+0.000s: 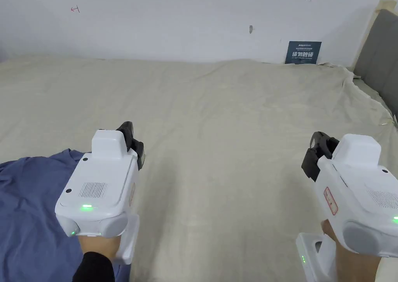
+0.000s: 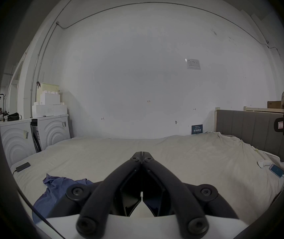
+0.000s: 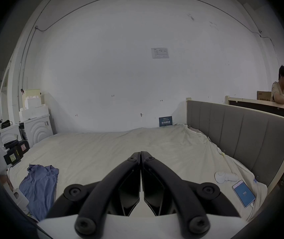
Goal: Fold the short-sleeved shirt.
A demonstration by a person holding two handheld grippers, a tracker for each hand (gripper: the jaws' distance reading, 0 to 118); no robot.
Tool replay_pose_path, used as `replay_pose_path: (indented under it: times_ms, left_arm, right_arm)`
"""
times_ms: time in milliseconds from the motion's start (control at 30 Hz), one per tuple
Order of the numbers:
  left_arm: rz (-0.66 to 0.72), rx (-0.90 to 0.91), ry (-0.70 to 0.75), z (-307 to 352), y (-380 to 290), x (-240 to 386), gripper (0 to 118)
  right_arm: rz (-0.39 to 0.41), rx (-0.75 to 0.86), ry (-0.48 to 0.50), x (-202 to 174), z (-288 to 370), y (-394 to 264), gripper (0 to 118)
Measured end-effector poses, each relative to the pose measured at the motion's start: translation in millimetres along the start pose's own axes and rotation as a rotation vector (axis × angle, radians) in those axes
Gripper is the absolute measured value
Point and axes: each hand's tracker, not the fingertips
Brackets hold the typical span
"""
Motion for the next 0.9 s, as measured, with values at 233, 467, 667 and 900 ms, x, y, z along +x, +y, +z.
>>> replay_pose_path:
  times_ms: [233, 467, 667, 900]
  left_arm:
    - [-0.005, 0.002, 0.001, 0.1, -0.7, -1.1, 0]
    - [0.002, 0.005, 0.004, 0.1, 0.2, -2.9, 0]
    - [-0.007, 0.013, 0.025, 2.4, 1.1, -7.9, 0]
    - [-0.006, 0.012, 0.138, 19.0, 2.7, -50.7, 0]
  right_arm:
    - [0.000, 0.001, -0.002, -0.6, 1.6, 0.6, 0]
    - [0.006, 0.003, -0.004, 1.1, -1.6, -1.6, 0]
    - [0.015, 0.003, 0.007, -3.9, -6.9, -2.4, 0]
    - [0.037, 0.012, 0.122, -48.0, -24.3, 0.9, 0]
